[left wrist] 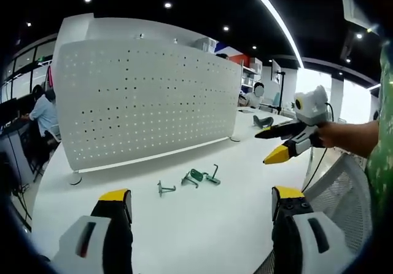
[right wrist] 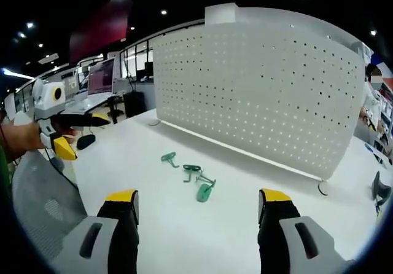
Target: Insert the hook assembly into the mounting plate slot until the hook locks in place.
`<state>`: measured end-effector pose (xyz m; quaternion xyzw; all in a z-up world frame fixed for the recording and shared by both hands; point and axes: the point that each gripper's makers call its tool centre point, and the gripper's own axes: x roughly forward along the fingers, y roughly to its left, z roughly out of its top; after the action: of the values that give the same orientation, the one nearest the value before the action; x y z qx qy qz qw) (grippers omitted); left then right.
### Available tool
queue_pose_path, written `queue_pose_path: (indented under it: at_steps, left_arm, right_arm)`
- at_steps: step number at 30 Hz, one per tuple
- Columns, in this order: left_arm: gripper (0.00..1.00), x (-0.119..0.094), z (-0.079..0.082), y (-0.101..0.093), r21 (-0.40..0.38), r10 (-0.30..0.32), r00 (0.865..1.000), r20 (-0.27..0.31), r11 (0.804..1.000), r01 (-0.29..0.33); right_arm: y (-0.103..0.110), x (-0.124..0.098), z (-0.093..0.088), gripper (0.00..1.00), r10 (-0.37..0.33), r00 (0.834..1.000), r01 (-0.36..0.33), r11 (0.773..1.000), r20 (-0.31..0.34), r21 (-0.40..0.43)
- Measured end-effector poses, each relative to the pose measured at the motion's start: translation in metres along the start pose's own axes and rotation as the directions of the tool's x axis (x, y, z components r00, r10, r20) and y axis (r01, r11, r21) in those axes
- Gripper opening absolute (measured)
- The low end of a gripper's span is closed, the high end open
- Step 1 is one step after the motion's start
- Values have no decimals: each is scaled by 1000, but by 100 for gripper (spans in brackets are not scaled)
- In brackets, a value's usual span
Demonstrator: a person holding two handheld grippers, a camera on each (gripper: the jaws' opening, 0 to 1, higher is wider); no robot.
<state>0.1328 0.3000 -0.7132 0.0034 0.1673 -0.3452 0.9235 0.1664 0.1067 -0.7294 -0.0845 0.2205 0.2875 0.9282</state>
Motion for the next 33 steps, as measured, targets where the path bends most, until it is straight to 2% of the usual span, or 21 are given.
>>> queue_pose_path:
  at_steps: [15,33]
  left_arm:
    - [97,0,-1,0,5,0,1000,-6,1000,0]
    - [97,1,-2,1,3,1,1000,-15,1000,0]
  right_arm:
    - [-12,14,2,76,10,1000,-11,1000,-21,-8]
    - [-18,31,-5,65,41,997,-42,999,-69,-12]
